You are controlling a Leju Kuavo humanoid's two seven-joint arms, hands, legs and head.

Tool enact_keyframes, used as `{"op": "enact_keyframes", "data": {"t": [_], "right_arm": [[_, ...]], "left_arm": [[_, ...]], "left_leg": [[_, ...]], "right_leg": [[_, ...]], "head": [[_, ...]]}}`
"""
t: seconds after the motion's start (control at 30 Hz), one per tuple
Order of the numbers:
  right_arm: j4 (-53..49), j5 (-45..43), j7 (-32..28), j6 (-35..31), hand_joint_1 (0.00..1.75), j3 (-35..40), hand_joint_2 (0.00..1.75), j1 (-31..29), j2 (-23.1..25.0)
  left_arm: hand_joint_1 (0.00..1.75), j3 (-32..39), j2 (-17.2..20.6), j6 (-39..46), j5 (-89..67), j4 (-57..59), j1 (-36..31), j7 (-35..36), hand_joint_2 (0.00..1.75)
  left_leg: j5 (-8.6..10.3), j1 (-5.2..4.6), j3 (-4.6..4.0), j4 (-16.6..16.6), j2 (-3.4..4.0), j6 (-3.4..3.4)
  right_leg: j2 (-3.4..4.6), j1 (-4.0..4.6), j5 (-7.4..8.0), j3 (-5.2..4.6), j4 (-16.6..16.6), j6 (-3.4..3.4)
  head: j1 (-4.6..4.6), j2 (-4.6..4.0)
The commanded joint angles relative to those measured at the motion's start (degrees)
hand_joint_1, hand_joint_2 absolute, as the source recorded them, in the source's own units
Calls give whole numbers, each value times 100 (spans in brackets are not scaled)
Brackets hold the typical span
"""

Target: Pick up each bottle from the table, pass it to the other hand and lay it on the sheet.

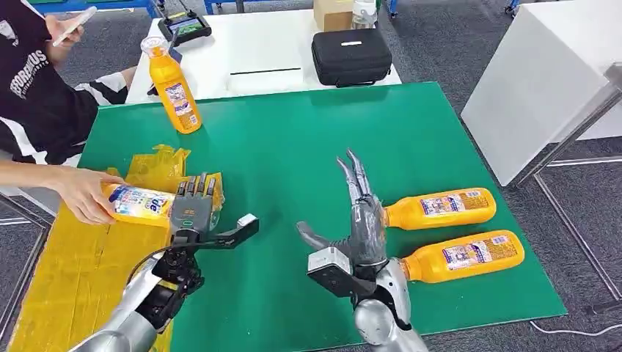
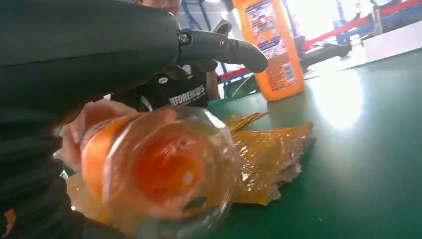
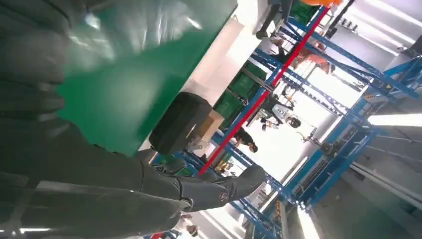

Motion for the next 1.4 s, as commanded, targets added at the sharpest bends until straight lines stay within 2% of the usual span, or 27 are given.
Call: {"op": "enact_keyframes", "data": {"t": [0.03, 0.07, 0.1, 0.13, 0.23, 0.33, 0.37, 0.4, 0.47, 0.5, 0.53, 0.57, 0.6, 0.63, 0.67, 0.7, 0.77, 0.8, 0.83, 1.0, 1.07, 1.1, 1.13, 1.27, 1.4], "right_arm": [[537, -20, 39, 9, 0, -6, 175, -214, -59], [573, -30, 14, -5, 0, -22, 175, -218, -53], [610, -46, -10, -20, 0, -29, 175, -224, -51], [648, -73, -40, -27, 0, -26, 175, -232, -50], [755, -159, -150, -95, 0, -27, 175, -240, -48], [734, -195, -206, -144, 0, -46, 175, -206, -59], [715, -201, -213, -152, 0, -54, 175, -195, -64], [678, -200, -225, -175, 0, -70, 175, -176, -77], [503, -156, -263, -283, 0, -160, 175, -75, -86], [441, -100, -276, -328, 0, -192, 175, -35, -83], [288, 203, -243, -365, 0, -334, 175, 49, -64], [105, 675, -208, -365, 0, -580, 175, 148, -10], [17, 1019, -176, -365, 0, -735, 175, 193, 20], [-87, 1836, 72, -365, 0, -960, 175, 245, 6], [-99, 2223, 286, -365, 0, -986, 175, 247, -67], [-277, 2986, 894, -157, 0, -1023, 175, 276, -282], [-538, 4040, 1715, 533, 0, -1192, 175, 340, -681], [-635, 4002, 1723, 558, 0, -1247, 175, 376, -786], [-640, 3972, 1709, 574, 0, -1274, 175, 382, -819], [-618, 3972, 1736, 546, 0, -1240, 175, 385, -775], [-651, 4629, 2103, 905, 0, -1311, 175, 418, -973], [-713, 4629, 2123, 998, 0, -1376, 175, 467, -1142], [-769, 4474, 2089, 1204, 0, -1545, 175, 527, -1396], [-398, 4074, 1526, 2018, 0, -2204, 175, 346, -1950], [25, 3780, 1166, 2642, 0, -2783, 175, -15, -2052]], "left_arm": [[0, 1451, -575, 540, 935, -432, 280, -1261, 175], [0, 1708, -736, 510, 1735, -775, 383, -1964, 175], [0, 1792, -790, 484, 2096, -1081, 490, -2300, 175], [0, 1797, -851, 386, 2615, -1517, 636, -2746, 0], [0, 1573, -867, 50, 3904, -3018, 1153, -3436, 0], [0, 1339, -822, -95, 4577, -3932, 1432, -3731, 0], [0, 1295, -808, -134, 4732, -4077, 1481, -3797, 175], [0, 1217, -775, -163, 4932, -4291, 1558, -3927, 175], [0, 1045, -716, -408, 5531, -4598, 1715, -4191, 175], [0, 1013, -701, -466, 5640, -4640, 1742, -4242, 175], [0, 958, -693, -524, 5774, -4696, 1777, -4323, 175], [0, 927, -713, -563, 5933, -4726, 1786, -4397, 175], [0, 921, -722, -571, 5994, -4727, 1781, -4416, 175], [0, 914, -734, -576, 6057, -4678, 1754, -4412, 175], [0, 909, -733, -572, 6060, -4630, 1736, -4409, 175], [0, 910, -725, -562, 6065, -4456, 1698, -4399, 175], [0, 969, -726, -600, 6183, -4335, 1743, -4425, 175], [0, 983, -716, -610, 6217, -4309, 1764, -4454, 175], [0, 987, -711, -611, 6223, -4305, 1773, -4468, 175], [0, 989, -722, -604, 6225, -4326, 1777, -4472, 175], [0, 986, -702, -653, 6261, -4313, 1788, -4468, 175], [0, 986, -687, -671, 6276, -4280, 1802, -4474, 175], [0, 995, -666, -718, 6331, -4225, 1814, -4500, 175], [0, 1039, -640, -764, 6427, -4112, 1791, -4510, 175], [0, 1016, -671, -900, 6460, -4076, 1759, -4416, 175]], "left_leg": [[-13, 1, 29, -2, 7, -1], [-19, 1, 38, 0, 6, -1], [-11, 3, 19, 1, 1, -1], [-16, 2, 27, 4, -1, 0], [-21, 3, 27, 7, 8, 0], [-20, 1, 17, 8, 16, -1], [-25, 1, 27, 9, 12, -2], [-14, -1, 10, 4, 7, -1], [-28, 1, 31, 10, 13, -3], [-12, -2, 9, 2, 7, -1], [-38, 0, 49, 12, 11, -4], [-12, -1, 11, 0, 0, -1], [-13, 0, 15, 1, -2, -1], [-20, 0, 24, 5, -10, -1], [-10, -2, 11, 3, -14, 0], [-19, -1, 27, 6, -17, 0], [-16, -1, 28, 1, -15, 2], [-5, -4, 11, -4, -13, 3], [-14, -4, 31, -2, -23, 4], [-20, -10, 32, 3, -11, 3], [-14, -12, 20, -2, -2, 3], [-23, -12, 39, 1, -2, 1], [-10, -12, 20, -4, -17, 5], [-9, -12, 24, -5, -23, 9], [-10, -18, 14, -2, -4, 12]], "right_leg": [[5, 2, -10, 29, -5, -1], [4, 2, -16, 39, -4, 0], [0, 3, -9, 22, -4, 0], [-3, 3, -15, 30, -2, 0], [4, 4, -16, 30, -1, 0], [12, 4, -12, 18, 1, -1], [7, 4, -19, 28, 3, -2], [4, 2, -9, 11, -1, -2], [10, 3, -22, 31, 6, -4], [4, 0, -8, 9, -1, -2], [7, 2, -33, 48, 10, -4], [-3, 0, -11, 11, -1, -2], [-5, 2, -12, 16, -2, -2], [-13, 2, -22, 27, 3, -2], [-17, -1, -15, 13, 2, -1], [-21, 0, -25, 31, 5, -1], [-18, 0, -20, 34, -3, 1], [-15, -3, -8, 14, -6, 2], [-25, -2, -19, 40, -7, 3], [-15, -4, -22, 41, -2, 2], [-5, -6, -10, 23, -4, 1], [-7, -5, -20, 41, -1, 0], [-21, -6, -11, 27, -6, 2], [-27, -8, -12, 31, -11, 5], [-7, -11, -5, 21, -8, 7]], "head": [[0, 0], [0, 0], [0, 0], [-2, 0], [2, 0], [0, 0], [0, 0], [0, 0], [0, 0], [0, 0], [0, 0], [0, 0], [-2, 0], [-2, 0], [0, 0], [-2, 0], [0, 0], [0, 0], [0, 0], [2, 0], [-2, 0], [0, 0], [0, 0], [-4, 0], [0, 0]]}}
